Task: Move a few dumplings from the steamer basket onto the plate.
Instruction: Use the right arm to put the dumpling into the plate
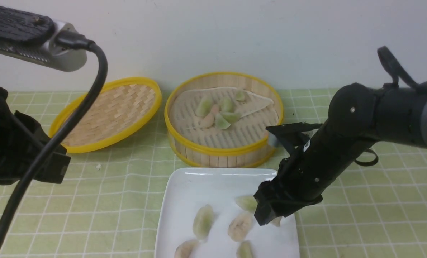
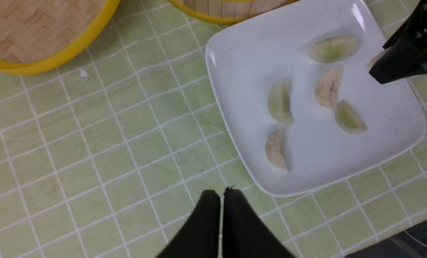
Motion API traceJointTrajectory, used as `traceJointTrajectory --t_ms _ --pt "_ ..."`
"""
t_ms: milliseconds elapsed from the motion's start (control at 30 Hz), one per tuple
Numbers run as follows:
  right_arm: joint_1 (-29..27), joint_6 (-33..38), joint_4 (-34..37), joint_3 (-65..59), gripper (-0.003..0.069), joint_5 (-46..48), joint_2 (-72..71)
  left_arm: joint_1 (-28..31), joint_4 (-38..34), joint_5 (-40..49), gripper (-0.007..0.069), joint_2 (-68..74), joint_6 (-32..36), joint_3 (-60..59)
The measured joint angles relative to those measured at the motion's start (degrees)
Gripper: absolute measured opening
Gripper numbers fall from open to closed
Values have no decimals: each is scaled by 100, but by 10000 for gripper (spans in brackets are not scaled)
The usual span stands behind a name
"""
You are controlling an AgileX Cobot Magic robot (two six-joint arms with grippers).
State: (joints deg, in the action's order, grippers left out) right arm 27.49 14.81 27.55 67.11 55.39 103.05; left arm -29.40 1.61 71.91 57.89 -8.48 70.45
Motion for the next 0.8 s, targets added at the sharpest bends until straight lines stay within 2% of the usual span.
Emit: traceJointTrajectory --t_ms 33,133,233,333,467,633,667,700,800 --pt "0 0 -27 93 479 123 0 0 0 0 -6 0 0 0" --pt "0 -31 -48 442 518 628 0 0 -12 0 -6 0 0 0" --pt "0 -114 -53 726 527 1068 -35 0 -13 0 -6 0 0 0" --pt "0 -301 -178 1072 505 1356 -359 0 -18 0 -6 0 0 0" --pt "0 -722 -616 1134 384 1447 -1236 0 -18 0 -6 0 7 0" --pt "0 -1268 -1388 1134 144 1549 -2973 0 -54 -13 -6 0 24 0" --pt "0 -1283 -1417 1134 135 1557 -3050 0 -67 -24 -6 0 24 0" --pt "0 -1391 -1662 1134 58 1596 -3778 0 -124 -53 -6 0 44 0" --pt "0 -1481 -1946 1008 5 1610 -4836 0 -215 -175 -6 0 110 0"
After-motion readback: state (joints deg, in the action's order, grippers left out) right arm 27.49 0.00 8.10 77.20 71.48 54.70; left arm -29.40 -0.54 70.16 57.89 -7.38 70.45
